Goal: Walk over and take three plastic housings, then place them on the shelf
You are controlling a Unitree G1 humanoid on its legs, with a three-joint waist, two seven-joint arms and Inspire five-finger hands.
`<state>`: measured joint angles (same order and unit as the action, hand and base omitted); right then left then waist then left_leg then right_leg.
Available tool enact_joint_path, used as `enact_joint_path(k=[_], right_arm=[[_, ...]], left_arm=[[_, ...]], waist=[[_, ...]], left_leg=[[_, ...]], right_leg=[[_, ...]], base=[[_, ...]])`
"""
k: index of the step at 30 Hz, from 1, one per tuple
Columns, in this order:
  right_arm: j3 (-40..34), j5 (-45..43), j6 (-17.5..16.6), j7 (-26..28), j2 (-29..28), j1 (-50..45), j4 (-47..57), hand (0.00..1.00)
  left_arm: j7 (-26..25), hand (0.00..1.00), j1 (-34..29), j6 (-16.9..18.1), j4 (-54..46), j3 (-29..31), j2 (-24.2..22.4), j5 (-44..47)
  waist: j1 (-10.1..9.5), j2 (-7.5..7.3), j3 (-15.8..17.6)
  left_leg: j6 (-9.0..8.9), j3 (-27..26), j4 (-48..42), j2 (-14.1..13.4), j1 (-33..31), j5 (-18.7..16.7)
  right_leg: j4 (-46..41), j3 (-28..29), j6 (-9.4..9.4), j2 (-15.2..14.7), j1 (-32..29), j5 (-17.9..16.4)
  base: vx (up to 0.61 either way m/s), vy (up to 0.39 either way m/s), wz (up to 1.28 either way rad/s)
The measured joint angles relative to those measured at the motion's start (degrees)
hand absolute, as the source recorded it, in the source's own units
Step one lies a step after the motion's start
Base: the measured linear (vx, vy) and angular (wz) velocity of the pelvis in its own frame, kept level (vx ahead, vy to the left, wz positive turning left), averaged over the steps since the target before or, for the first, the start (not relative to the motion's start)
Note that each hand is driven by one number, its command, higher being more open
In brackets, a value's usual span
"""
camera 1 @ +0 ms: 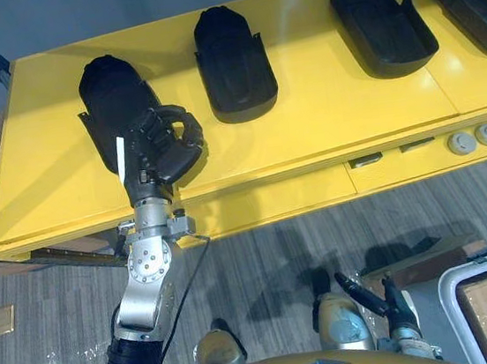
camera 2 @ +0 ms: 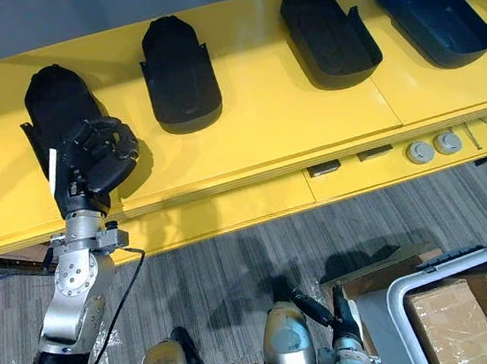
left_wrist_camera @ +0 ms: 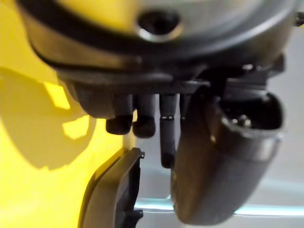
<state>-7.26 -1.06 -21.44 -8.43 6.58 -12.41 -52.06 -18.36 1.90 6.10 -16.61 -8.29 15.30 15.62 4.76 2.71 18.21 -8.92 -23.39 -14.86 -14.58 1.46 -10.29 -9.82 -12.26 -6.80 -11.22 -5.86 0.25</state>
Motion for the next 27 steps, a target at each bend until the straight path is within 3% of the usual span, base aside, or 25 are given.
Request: enact_joint_path(k=[10,18,27], right_arm=[[-0.4,0.03,-0.38,-0.66,0.54,0.41,-1.38,1.0],[-0.73,0.03,-0.34,-0.98,0.59,0.51,-2.27,1.0],[-0.73,-0.46,-0.34,-0.99,1.05,0.98,-2.99,1.0]], left_arm=[[4.1,0.0,-6.4,1.49,-3.98,-2.72,0.3,1.91],[4.81,0.0,-10.92,3.79,-4.33,-5.66,-0.17,2.02],[0.98,0.0,-13.2,4.01,-4.28,-9.23,-1.47,1.5]], waist=[[-0.77,1.16,0.34],[-1.45,1.47,0.15],[-1.49,2.2,-0.4]], left_leg=[[0.8,0.45,0.21,0.08,0.06,0.65],[0.83,0.51,3.85,0.48,0.2,3.79],[0.44,0.44,5.4,0.95,0.44,4.37]], right_leg=[[-1.21,-0.93,-0.28,-0.39,0.05,-1.01],[-1.15,-2.64,-0.06,-0.52,0.02,-1.11],[-1.1,-2.77,-0.23,-0.72,-0.37,-0.96]], base=[[-0.01,-0.003,0.03],[-0.03,-0.016,0.11],[-0.01,0.0,0.01]])
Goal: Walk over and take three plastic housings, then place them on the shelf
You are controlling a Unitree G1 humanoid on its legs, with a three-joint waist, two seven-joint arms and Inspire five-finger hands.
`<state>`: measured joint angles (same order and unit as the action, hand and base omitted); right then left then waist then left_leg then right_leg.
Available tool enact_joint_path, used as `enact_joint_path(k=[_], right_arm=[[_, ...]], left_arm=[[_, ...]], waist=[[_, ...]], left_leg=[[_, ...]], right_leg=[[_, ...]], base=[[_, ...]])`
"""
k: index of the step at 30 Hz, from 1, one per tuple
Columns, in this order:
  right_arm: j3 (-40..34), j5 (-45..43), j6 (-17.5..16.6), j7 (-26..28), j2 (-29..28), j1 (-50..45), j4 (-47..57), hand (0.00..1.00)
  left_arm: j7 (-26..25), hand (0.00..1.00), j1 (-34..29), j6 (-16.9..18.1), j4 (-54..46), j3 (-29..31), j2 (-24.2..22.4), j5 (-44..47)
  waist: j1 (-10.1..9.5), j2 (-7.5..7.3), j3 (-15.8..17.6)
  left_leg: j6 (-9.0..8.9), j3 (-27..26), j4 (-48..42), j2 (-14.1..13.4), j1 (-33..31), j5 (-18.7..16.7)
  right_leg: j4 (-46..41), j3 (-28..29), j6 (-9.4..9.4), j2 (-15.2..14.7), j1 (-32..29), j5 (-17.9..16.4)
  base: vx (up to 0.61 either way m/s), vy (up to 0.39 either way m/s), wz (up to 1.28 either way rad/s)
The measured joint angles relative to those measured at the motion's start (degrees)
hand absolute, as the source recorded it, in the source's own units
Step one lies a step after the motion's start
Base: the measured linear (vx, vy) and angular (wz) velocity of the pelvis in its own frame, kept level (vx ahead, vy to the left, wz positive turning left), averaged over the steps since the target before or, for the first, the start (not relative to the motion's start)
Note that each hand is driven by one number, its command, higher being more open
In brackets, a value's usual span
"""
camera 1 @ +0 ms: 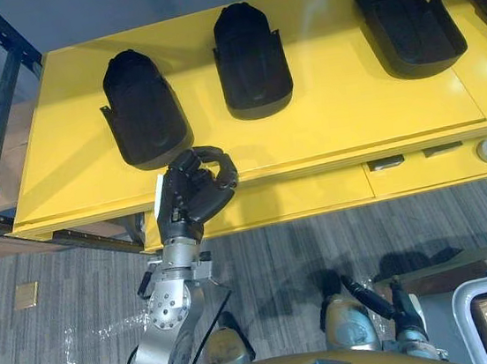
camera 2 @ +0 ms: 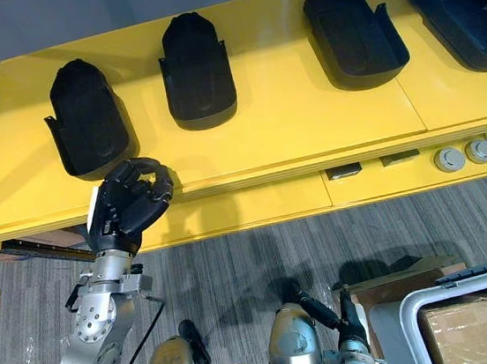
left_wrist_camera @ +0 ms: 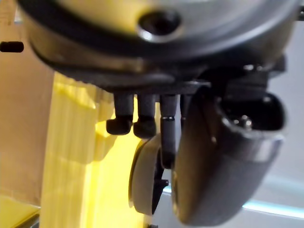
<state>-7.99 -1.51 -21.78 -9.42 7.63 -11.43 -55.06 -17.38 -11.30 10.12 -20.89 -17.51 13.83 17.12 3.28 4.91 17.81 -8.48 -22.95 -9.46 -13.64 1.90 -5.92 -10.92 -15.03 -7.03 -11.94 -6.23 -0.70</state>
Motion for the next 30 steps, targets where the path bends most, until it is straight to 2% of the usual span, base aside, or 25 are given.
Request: enact_joint_path(k=[5,10,13,16,19,22,25,30], right_arm=[[0.15,-0.24,0.01,0.08,0.13,0.06,-0.45,1.0],[1.3,-1.19,0.09,0.2,0.39,-0.26,-0.38,1.0],[2.27,-1.18,0.24,0.35,0.22,-0.37,-0.22,1.0],[3.11,-1.17,1.19,0.41,0.05,-1.44,0.16,1.0],[3.12,-1.18,2.23,0.4,-0.15,-2.31,0.39,1.0],[3.14,-1.18,2.54,0.48,-0.82,-4.06,1.54,1.0],[3.72,-1.18,2.61,0.57,-0.85,-4.15,1.69,1.0],[4.72,-1.18,2.66,0.54,-0.87,-3.99,2.22,1.0]], left_arm=[[-4.38,0.0,1.58,1.03,0.2,-0.02,0.02,-3.73],[-8.88,0.0,8.38,0.97,2.62,1.53,0.07,-4.52],[-10.96,0.0,11.48,0.09,6.02,4.03,0.07,-4.52],[-12.94,0.0,13.99,-1.97,9.59,5.39,0.09,-4.52],[-14.15,0.0,15.65,-4.3,14.41,6.63,0.11,-4.55],[-14.67,0.0,18.24,-5.11,18.5,8.59,0.16,-5.01],[-14.95,0.0,20.99,-5.22,22.54,10.18,0.41,-6.51],[-15.06,0.0,23.87,-4.88,26.94,10.68,0.78,-6.73]], waist=[[0.02,0.01,-0.16],[0.42,-0.32,-0.99],[1.55,-1.25,-2.0],[1.75,-2.4,-2.59],[1.87,-3.04,-2.76],[1.99,-3.63,-3.08],[2.63,-4.19,-3.35],[3.26,-4.23,-3.35]], left_leg=[[0.02,-0.1,0.31,0.04,0.22,0.41],[0.09,-0.53,0.68,0.07,0.7,1.07],[0.07,-1.43,0.69,0.07,1.34,1.03],[-0.42,-2.21,0.69,-0.02,1.92,0.61],[-0.7,-3.32,0.37,-0.11,2.65,-0.68],[-0.79,-3.69,-0.47,-0.13,2.64,-1.37],[-0.68,-3.88,-1.04,-0.18,2.67,-1.66],[-0.71,-4.13,-1.51,-0.35,3.38,-1.97]], right_leg=[[-0.07,0.08,0.02,0.03,0.02,0.05],[-0.08,0.64,0.21,0.21,0.08,0.18],[0.01,1.43,0.3,0.3,0.1,0.5],[0.4,2.38,0.33,0.6,0.1,1.09],[1.22,3.33,0.06,0.87,0.48,1.83],[1.68,4.04,-0.12,0.87,0.6,2.32],[2.24,4.24,-0.11,0.9,0.93,2.76],[3.37,4.18,0.12,1.03,2.01,3.35]], base=[[0.0,0.0,0.0],[-0.03,-0.007,-0.04],[-0.03,0.008,-0.12],[-0.05,0.018,-0.17],[-0.05,0.035,-0.18],[-0.03,0.034,-0.11],[-0.01,0.019,-0.04],[0.0,0.008,-0.02]])
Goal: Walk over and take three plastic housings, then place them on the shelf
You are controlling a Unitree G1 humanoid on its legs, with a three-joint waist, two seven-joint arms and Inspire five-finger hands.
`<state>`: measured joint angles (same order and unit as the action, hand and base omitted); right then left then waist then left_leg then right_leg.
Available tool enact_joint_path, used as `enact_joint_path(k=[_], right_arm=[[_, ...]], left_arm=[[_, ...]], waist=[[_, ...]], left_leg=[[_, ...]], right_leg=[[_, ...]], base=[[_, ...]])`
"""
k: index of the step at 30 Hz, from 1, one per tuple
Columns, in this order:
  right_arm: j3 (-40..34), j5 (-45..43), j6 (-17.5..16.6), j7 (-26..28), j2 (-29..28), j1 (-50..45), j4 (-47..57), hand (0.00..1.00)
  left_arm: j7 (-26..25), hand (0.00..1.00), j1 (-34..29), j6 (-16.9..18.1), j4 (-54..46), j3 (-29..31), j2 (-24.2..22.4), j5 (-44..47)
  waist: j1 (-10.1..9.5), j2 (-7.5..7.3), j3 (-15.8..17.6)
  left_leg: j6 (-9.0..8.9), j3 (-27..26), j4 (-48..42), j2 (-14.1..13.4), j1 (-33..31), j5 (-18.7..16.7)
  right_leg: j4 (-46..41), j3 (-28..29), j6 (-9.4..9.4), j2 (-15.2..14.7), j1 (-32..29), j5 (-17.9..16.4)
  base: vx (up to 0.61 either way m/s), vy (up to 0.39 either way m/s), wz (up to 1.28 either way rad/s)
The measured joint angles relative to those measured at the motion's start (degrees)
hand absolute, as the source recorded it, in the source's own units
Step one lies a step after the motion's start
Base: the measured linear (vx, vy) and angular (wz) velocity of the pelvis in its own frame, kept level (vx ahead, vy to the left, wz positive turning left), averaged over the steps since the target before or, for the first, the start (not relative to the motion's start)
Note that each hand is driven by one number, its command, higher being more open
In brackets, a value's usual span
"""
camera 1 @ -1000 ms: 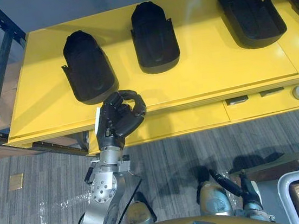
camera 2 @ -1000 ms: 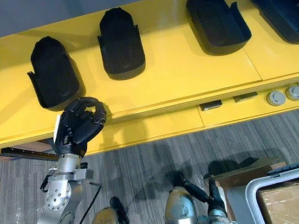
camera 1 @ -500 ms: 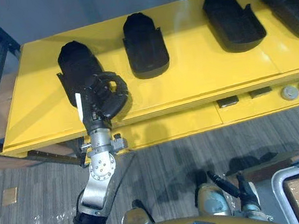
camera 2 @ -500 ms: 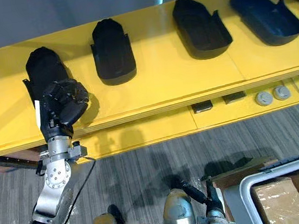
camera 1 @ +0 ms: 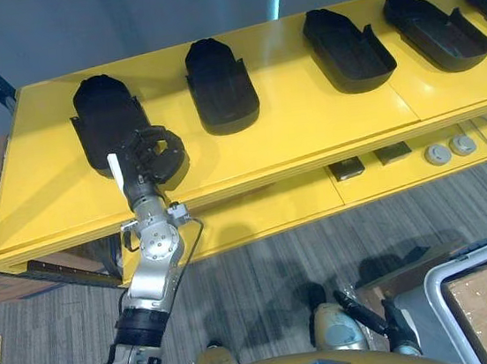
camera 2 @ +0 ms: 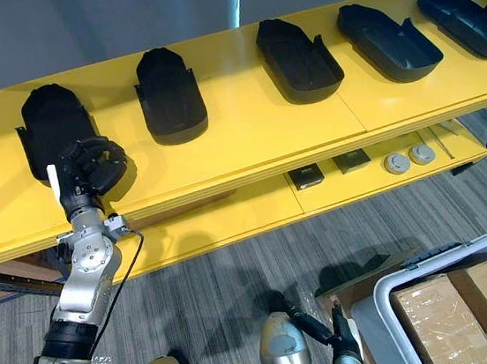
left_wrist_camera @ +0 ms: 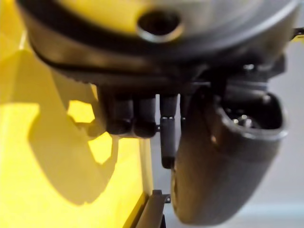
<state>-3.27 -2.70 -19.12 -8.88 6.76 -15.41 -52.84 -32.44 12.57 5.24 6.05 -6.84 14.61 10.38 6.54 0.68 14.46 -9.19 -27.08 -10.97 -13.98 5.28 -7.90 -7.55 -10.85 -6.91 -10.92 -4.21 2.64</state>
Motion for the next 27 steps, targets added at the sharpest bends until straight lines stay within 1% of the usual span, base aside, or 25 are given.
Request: enact_joint_path(k=[3,7,9,13,18,19,20,22,23,25,27], right_arm=[[0.57,0.0,0.14,-0.03,0.1,-0.02,0.25,1.0],[0.98,-0.01,0.16,-0.03,0.16,-0.05,1.01,1.0],[1.17,-0.01,0.18,-0.03,0.19,-0.04,1.04,1.0],[1.74,-0.08,0.19,-0.03,0.03,-0.13,1.3,1.0],[1.67,-0.26,0.18,-0.06,0.0,-0.18,1.3,1.0],[1.63,-0.3,0.15,-0.1,-0.03,-0.18,1.36,1.0],[1.57,-0.31,0.12,-0.12,-0.09,-0.2,1.41,1.0],[1.13,-0.52,0.09,-0.2,-0.35,-0.72,1.68,1.0],[0.23,-0.53,0.09,-0.25,-0.79,-1.04,1.96,1.0],[-0.85,-0.5,0.1,-0.35,-1.29,-1.55,2.02,1.0],[-2.25,-0.49,0.1,-0.47,-1.67,-2.09,2.0,1.0]], left_arm=[[-0.27,0.0,1.42,0.73,2.53,0.31,0.02,-0.14],[-1.79,0.0,2.49,2.29,5.21,1.19,0.43,-0.32],[-2.18,0.0,3.87,2.27,6.62,1.5,0.76,-0.28],[-2.74,0.0,6.42,2.37,9.25,3.88,1.74,0.06],[-3.39,0.0,6.65,2.55,8.99,5.4,1.72,0.76],[-3.44,1.0,5.94,2.54,7.78,5.99,1.71,1.03],[-3.51,1.0,5.06,2.48,6.32,6.3,1.67,1.3],[-3.78,1.0,1.01,2.44,-0.25,6.91,0.98,2.8],[-3.82,1.0,-3.06,2.44,-6.57,7.37,-0.06,2.8],[-3.55,1.0,-7.13,2.3,-12.65,7.36,-1.88,2.79],[-2.02,1.0,-11.53,2.22,-17.51,7.13,-3.91,2.73]], waist=[[0.34,-0.03,0.02],[1.47,-0.11,0.09],[1.47,-0.2,0.15],[1.76,-0.93,0.66],[1.68,-0.9,0.76],[1.66,-0.9,0.76],[1.7,-0.92,0.77],[1.51,-0.9,0.76],[1.18,-0.85,0.73],[0.57,-0.72,0.67],[-0.13,-0.17,0.33]], left_leg=[[0.07,-0.05,-0.56,-0.17,0.26,-0.48],[0.05,-0.27,-1.47,-0.35,0.15,-1.22],[0.05,-0.44,-1.92,-0.48,0.03,-1.42],[0.06,-0.62,-2.04,-0.58,0.1,-1.44],[0.0,-0.55,-2.15,-0.59,-0.02,-1.62],[-0.01,-0.53,-2.18,-0.59,-0.01,-1.7],[0.0,-0.52,-2.19,-0.59,0.03,-1.74],[0.05,-0.41,-2.19,-0.57,0.17,-1.81],[0.1,-0.33,-1.92,-0.47,0.17,-1.84],[0.1,0.2,-1.8,-0.42,0.27,-1.84],[0.1,0.89,-1.62,-0.42,0.37,-1.83]], right_leg=[[0.82,-0.08,0.22,0.1,0.81,0.16],[1.98,-0.02,0.08,0.17,1.33,0.8],[2.51,0.04,0.19,0.26,1.47,1.09],[2.92,0.06,0.22,0.37,1.58,1.4],[3.16,0.09,-0.3,0.41,1.77,1.83],[3.21,0.08,-0.3,0.41,1.89,1.83],[3.31,0.06,-0.31,0.41,2.02,1.83],[3.71,-0.02,-0.35,0.42,2.52,1.83],[3.86,-0.06,-0.34,0.41,2.58,1.79],[4.62,-0.71,-0.35,0.41,3.43,1.79],[4.85,-1.49,-0.25,0.41,4.22,1.63]], base=[[0.0,0.006,-0.02],[0.0,0.009,-0.02],[0.0,0.015,-0.06],[0.0,0.005,-0.02],[0.0,0.0,0.0],[0.0,0.0,0.0],[0.04,0.015,0.03],[0.05,0.016,0.04],[0.05,0.014,0.05],[0.05,0.007,0.13],[0.04,0.002,0.19]])
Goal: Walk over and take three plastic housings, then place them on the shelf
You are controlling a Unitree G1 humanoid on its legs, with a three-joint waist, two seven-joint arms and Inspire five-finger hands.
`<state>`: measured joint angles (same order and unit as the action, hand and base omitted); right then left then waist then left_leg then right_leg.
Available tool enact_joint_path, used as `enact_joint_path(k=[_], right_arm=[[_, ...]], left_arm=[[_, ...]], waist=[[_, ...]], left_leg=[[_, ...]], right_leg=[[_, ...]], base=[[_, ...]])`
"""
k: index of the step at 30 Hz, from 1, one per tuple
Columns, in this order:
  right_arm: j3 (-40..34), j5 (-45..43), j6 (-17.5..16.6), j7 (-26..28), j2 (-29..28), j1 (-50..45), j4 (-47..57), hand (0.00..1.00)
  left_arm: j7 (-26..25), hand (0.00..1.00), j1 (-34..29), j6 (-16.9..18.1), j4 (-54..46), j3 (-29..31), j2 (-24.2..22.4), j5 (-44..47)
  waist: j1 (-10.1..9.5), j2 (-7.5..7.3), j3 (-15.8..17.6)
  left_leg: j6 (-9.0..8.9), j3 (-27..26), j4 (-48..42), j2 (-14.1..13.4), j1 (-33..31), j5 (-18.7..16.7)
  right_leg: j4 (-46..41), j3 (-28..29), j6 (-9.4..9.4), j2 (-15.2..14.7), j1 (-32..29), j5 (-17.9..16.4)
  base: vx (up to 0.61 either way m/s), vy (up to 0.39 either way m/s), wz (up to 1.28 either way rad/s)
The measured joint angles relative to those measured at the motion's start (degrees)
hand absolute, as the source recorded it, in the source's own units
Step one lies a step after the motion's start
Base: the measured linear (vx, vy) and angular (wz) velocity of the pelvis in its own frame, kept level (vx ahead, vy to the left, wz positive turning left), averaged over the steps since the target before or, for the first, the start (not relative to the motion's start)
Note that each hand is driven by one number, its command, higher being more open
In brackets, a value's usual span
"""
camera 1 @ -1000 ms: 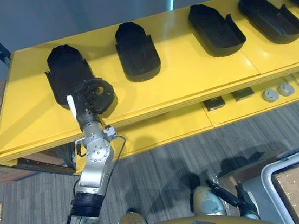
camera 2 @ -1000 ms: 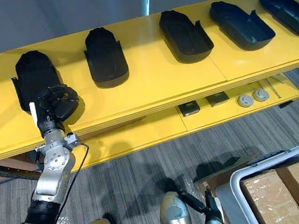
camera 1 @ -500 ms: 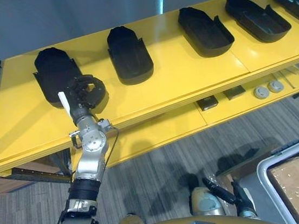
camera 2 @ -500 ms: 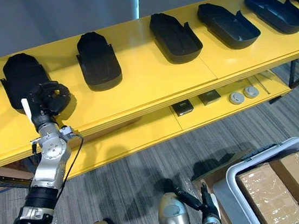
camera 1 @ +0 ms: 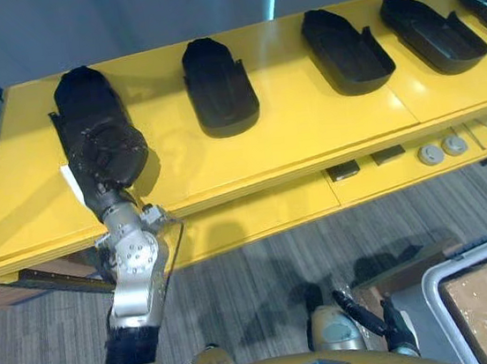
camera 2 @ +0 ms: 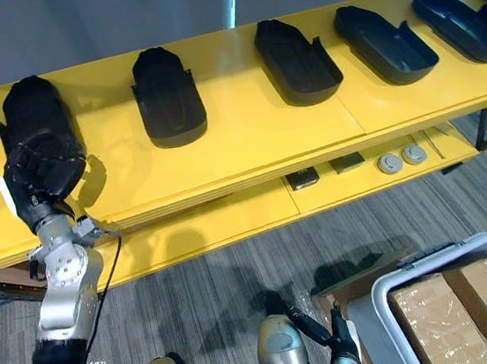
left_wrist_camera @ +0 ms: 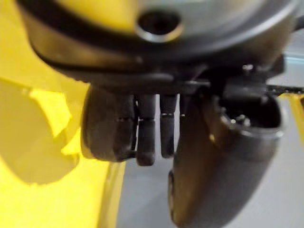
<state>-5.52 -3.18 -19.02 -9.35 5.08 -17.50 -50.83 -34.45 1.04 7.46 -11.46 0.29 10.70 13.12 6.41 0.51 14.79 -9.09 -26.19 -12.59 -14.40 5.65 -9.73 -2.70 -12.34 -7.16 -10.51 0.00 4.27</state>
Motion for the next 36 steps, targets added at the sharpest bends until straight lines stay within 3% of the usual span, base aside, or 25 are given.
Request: enact_joint_path(k=[6,13,19,24,32,36], right_arm=[[-1.93,0.13,0.0,-0.08,0.63,-0.14,-1.09,1.0],[-1.95,0.25,0.13,-0.06,1.25,-0.38,-2.88,1.0],[-1.9,0.27,1.24,-0.1,1.5,-1.11,-2.97,1.0],[-1.7,0.31,1.33,0.0,1.57,-1.52,-2.95,1.0],[-1.9,-0.08,1.77,0.27,1.36,-1.85,-2.85,1.0],[-1.87,-0.34,1.77,0.28,1.31,-1.75,-2.7,1.0]], left_arm=[[6.62,1.0,-7.95,-0.01,-4.77,-1.59,-1.03,1.08],[13.18,1.0,-8.31,-0.61,-5.01,-9.11,-0.97,5.06],[13.06,1.0,-5.18,-2.76,-1.4,-12.61,-0.3,6.86],[10.99,1.0,-0.82,-5.58,5.53,-13.01,1.68,6.76],[5.88,1.0,4.18,-7.68,6.91,-10.77,2.73,6.62],[4.03,1.0,6.71,-7.69,7.73,-8.16,2.88,6.46]], waist=[[-1.78,2.23,-3.25],[-1.53,2.99,-7.35],[-1.18,3.29,-8.64],[0.43,3.17,-8.57],[1.06,0.91,-6.43],[1.6,0.93,-4.91]], left_leg=[[0.03,0.47,2.07,0.55,0.92,0.6],[-0.18,0.13,4.98,1.01,1.82,2.09],[-0.47,-1.19,6.07,0.99,3.18,2.43],[-0.45,-2.01,7.21,1.38,4.09,3.05],[-0.59,-3.55,5.99,1.45,3.28,2.37],[-0.45,-3.78,4.58,1.25,2.36,1.7]], right_leg=[[0.9,-0.81,-0.2,-0.1,1.1,-0.14],[1.93,-1.01,-0.6,0.08,1.24,0.23],[2.78,0.12,-0.22,0.61,1.45,0.82],[4.5,0.4,-0.01,0.76,2.07,1.94],[3.68,2.82,-0.2,0.65,0.05,2.26],[2.83,3.38,-0.06,0.57,-1.03,2.12]], base=[[0.02,-0.006,0.08],[0.0,-0.013,0.01],[0.0,-0.014,-0.12],[-0.01,-0.013,-0.08],[-0.03,-0.004,-0.1],[-0.01,-0.001,-0.06]])
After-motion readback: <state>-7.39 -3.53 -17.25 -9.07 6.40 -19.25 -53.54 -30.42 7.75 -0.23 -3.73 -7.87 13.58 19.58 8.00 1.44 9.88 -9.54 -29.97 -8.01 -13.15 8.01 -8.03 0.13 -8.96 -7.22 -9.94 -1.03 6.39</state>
